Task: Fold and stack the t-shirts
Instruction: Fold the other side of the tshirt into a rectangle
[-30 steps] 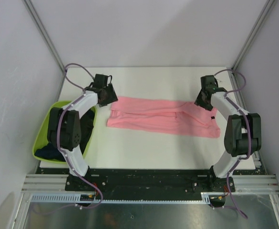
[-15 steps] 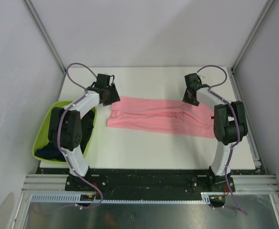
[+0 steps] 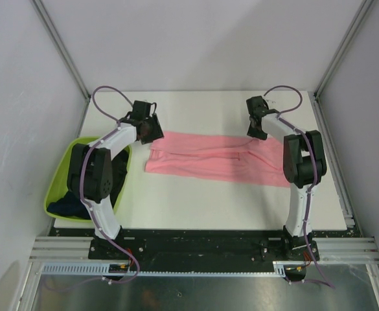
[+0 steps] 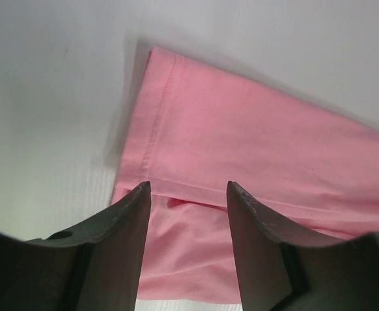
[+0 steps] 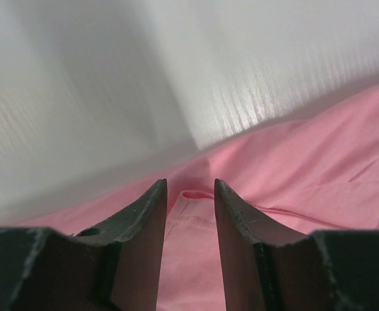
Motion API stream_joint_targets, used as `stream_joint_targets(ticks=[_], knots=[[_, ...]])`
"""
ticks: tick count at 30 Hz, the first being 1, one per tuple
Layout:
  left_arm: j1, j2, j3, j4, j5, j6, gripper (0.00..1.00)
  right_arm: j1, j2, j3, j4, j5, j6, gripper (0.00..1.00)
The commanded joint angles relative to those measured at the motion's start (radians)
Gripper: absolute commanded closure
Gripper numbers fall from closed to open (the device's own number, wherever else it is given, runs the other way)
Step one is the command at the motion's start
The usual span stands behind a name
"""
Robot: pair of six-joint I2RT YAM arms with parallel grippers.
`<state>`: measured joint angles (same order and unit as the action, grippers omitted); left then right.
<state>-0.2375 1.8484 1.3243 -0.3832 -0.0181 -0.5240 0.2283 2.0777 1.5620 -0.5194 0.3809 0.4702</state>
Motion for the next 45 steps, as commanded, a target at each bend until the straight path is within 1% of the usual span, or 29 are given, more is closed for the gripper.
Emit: stream_joint_targets(ticks=[1, 6, 10, 12, 15, 17, 24, 31, 36, 42, 45], knots=[[-0.008, 0.004, 0.048, 0.019, 0.010, 0.001, 0.45, 0.010, 0.010, 0.033, -0.029, 0.031, 0.012, 0.61], [-0.008, 0.006, 0.048, 0.019, 0.010, 0.000, 0.46, 0.012, 0.012, 0.032, -0.040, 0.033, 0.020, 0.65], [-0.008, 0.010, 0.046, 0.018, 0.010, 0.002, 0.46, 0.012, 0.013, 0.035, -0.050, 0.035, 0.022, 0.72], [-0.008, 0.010, 0.045, 0.019, 0.010, 0.002, 0.46, 0.014, 0.013, 0.036, -0.056, 0.034, 0.024, 0.79], [-0.008, 0.009, 0.044, 0.018, 0.010, 0.003, 0.47, 0.015, 0.007, 0.034, -0.064, 0.036, 0.029, 0.94], [-0.008, 0.009, 0.045, 0.019, 0.010, 0.003, 0.47, 0.017, -0.002, 0.031, -0.072, 0.035, 0.032, 0.98], [-0.008, 0.006, 0.039, 0.019, 0.010, 0.002, 0.49, 0.030, -0.072, -0.008, -0.101, 0.020, 0.062, 1.00], [-0.008, -0.002, 0.025, 0.021, 0.023, 0.002, 0.50, 0.066, -0.164, -0.103, -0.135, -0.004, 0.153, 1.00], [-0.008, -0.009, 0.015, 0.024, 0.045, 0.002, 0.50, 0.137, -0.202, -0.168, -0.156, 0.010, 0.230, 1.00], [-0.009, -0.011, 0.008, 0.027, 0.064, 0.002, 0.50, 0.216, -0.211, -0.235, -0.136, 0.008, 0.329, 1.00], [-0.008, -0.011, 0.005, 0.028, 0.070, 0.001, 0.50, 0.252, -0.217, -0.254, -0.136, 0.033, 0.371, 1.00]])
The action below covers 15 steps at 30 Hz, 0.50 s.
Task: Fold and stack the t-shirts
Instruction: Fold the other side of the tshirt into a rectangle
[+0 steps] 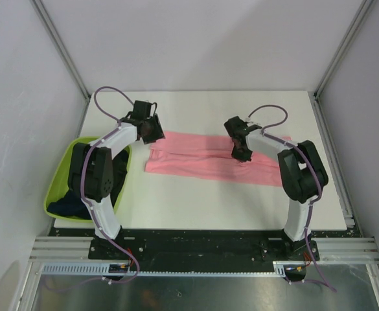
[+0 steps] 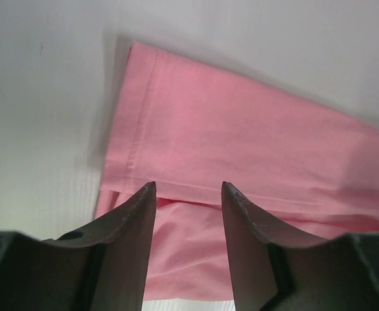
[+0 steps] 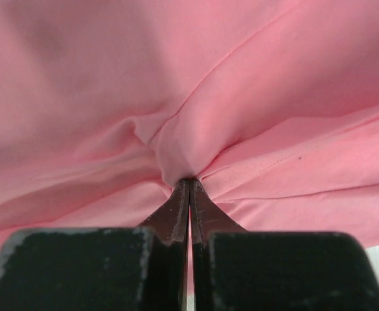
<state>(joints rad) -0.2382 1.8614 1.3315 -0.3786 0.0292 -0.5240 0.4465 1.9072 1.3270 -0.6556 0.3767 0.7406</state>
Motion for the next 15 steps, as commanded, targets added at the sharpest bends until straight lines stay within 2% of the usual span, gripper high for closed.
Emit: stream_joint_targets(ticks=[1, 7, 11, 15], knots=[[-0.007, -0.025, -0.002, 0.025, 0.025, 0.002, 0.50, 0.044, -0.051, -0.023, 0.001, 0.048, 0.112, 1.00], [-0.008, -0.023, -0.007, 0.027, 0.036, -0.003, 0.50, 0.078, -0.106, -0.084, 0.022, 0.091, 0.157, 1.00], [-0.011, -0.015, -0.002, 0.028, 0.056, -0.006, 0.50, 0.082, -0.168, -0.159, 0.108, 0.070, 0.137, 1.00], [-0.026, -0.005, 0.007, 0.028, 0.093, 0.003, 0.49, 0.098, -0.221, -0.202, 0.170, 0.032, 0.069, 0.88]])
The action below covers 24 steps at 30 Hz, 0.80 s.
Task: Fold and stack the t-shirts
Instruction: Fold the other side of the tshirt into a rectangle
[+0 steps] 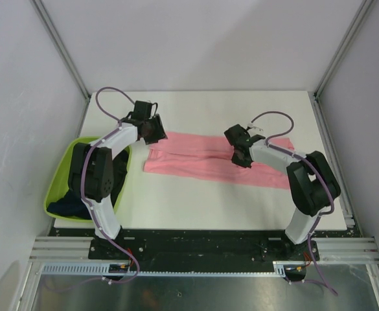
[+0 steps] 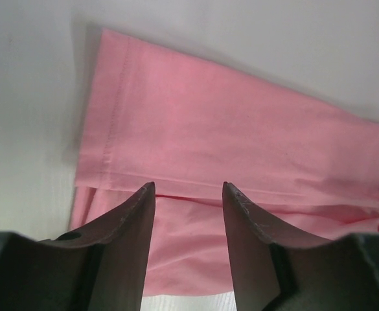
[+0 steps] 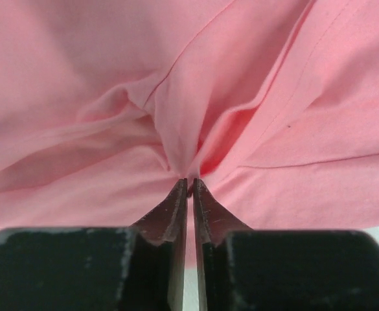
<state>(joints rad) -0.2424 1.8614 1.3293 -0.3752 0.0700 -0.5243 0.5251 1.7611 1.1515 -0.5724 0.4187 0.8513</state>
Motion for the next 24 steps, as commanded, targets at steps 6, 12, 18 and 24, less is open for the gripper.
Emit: stream_joint_targets(ticks=[6, 12, 18, 24], knots=[[-0.076, 0.024, 0.029, 0.031, 0.122, 0.020, 0.44, 0.020, -0.192, -0.048, 0.073, 0.010, -0.143, 0.64], [-0.135, 0.071, 0.067, 0.058, 0.151, 0.007, 0.45, -0.065, -0.171, -0.047, 0.215, -0.067, -0.230, 0.66], [-0.156, 0.107, 0.095, 0.080, 0.143, -0.019, 0.48, -0.081, 0.016, 0.053, 0.314, -0.106, -0.309, 0.74], [-0.171, 0.145, 0.125, 0.091, 0.145, -0.034, 0.48, -0.053, 0.091, 0.083, 0.322, -0.091, -0.341, 0.75]])
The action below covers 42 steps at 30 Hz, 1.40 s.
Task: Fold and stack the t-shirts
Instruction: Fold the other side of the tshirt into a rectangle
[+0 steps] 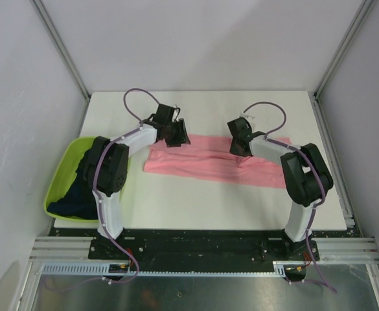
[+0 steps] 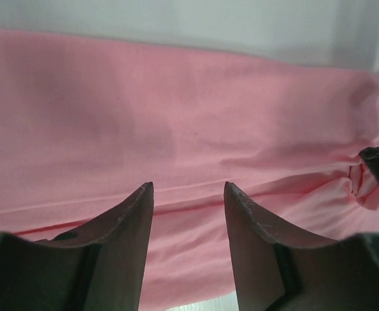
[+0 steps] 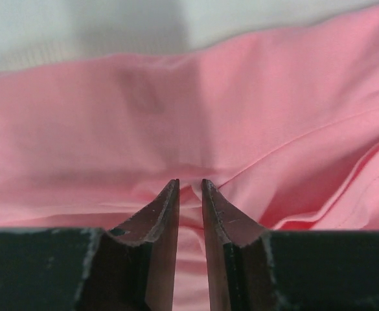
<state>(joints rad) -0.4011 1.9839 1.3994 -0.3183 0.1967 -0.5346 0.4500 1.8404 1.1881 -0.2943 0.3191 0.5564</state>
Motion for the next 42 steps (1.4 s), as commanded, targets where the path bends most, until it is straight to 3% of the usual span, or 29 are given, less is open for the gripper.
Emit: stream_joint_targets(ticks=[1, 8, 15, 23, 31, 42], knots=[[-0.013, 0.030, 0.061, 0.035, 0.024, -0.025, 0.48, 0.028, 0.016, 0.046, 0.038, 0.010, -0.048, 0.76], [-0.028, 0.064, 0.096, 0.040, 0.036, -0.040, 0.48, 0.094, -0.004, 0.044, -0.026, 0.075, -0.076, 0.78], [-0.035, 0.083, 0.121, 0.038, 0.066, -0.040, 0.49, 0.111, 0.025, 0.043, -0.030, -0.014, -0.097, 0.79], [-0.057, 0.153, 0.187, 0.040, 0.137, -0.035, 0.49, 0.109, -0.034, 0.043, -0.074, -0.013, -0.118, 0.80], [-0.105, 0.194, 0.199, 0.040, 0.183, 0.006, 0.50, -0.067, -0.182, 0.044, -0.130, 0.002, -0.039, 0.66], [-0.159, 0.119, 0.152, 0.038, 0.141, 0.107, 0.56, -0.270, -0.100, 0.057, -0.182, 0.009, -0.004, 0.62]])
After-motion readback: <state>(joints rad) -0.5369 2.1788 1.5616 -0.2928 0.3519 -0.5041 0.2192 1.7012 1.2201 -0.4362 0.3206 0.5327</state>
